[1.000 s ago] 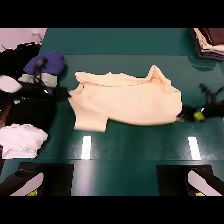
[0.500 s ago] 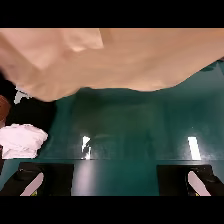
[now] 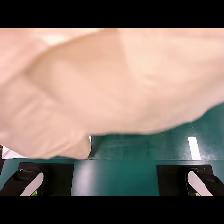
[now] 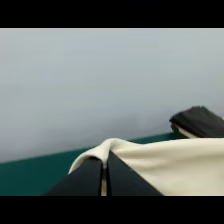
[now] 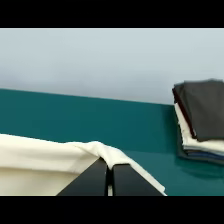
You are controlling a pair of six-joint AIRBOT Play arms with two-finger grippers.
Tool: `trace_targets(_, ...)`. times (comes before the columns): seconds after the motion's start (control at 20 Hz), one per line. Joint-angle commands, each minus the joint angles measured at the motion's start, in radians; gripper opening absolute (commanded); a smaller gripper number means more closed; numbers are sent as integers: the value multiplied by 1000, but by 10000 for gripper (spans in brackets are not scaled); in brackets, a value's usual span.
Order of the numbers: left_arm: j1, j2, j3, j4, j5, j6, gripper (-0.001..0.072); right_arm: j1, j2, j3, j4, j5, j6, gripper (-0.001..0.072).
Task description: Fold the shirts.
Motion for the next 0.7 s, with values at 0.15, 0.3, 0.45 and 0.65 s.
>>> trace_targets(0.15, 0, -180, -357, -17, -162, -8, 27, 0, -216, -270, -13, 148, 17, 15)
trace_targets(0.3, 0, -333, -502, -18, -113, -6, 27, 0, -344, -412, -11, 126, 12, 15)
trace_targets(0.45, 0, -534, -537, -21, 19, 19, 27, 0, -488, -510, -7, 9, -5, 15)
trace_targets(0.65, 0, -742, -488, -36, 285, 39, 27, 0, -680, -461, 95, -179, -32, 15)
